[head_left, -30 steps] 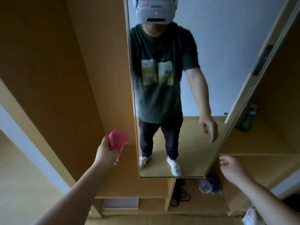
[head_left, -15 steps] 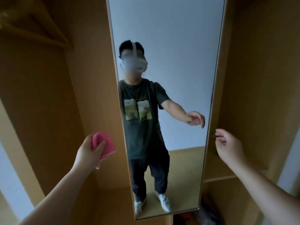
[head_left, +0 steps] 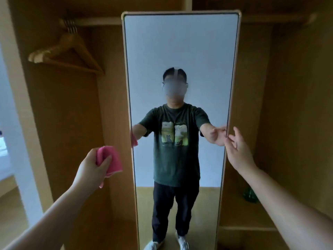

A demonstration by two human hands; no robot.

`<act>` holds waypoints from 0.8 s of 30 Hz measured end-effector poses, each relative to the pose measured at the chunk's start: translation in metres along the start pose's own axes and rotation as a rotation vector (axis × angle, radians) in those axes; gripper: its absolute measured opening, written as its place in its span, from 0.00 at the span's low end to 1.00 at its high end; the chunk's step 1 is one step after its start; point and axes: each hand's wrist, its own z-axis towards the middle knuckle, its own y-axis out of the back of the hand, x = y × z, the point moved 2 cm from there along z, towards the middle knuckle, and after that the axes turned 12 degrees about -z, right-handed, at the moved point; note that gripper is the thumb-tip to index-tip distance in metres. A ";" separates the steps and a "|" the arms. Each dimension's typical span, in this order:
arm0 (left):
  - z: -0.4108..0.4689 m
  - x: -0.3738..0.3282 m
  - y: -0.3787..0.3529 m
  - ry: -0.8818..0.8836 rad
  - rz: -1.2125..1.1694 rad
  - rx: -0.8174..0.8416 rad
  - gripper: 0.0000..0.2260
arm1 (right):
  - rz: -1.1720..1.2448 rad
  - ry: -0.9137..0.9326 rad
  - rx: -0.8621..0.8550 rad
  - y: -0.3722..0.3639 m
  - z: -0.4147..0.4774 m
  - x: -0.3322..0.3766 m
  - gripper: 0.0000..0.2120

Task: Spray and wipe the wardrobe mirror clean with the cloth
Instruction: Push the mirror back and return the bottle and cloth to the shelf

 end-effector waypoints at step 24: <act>-0.003 -0.028 0.016 -0.084 -0.102 0.091 0.12 | -0.144 0.277 -0.397 -0.011 -0.075 0.062 0.25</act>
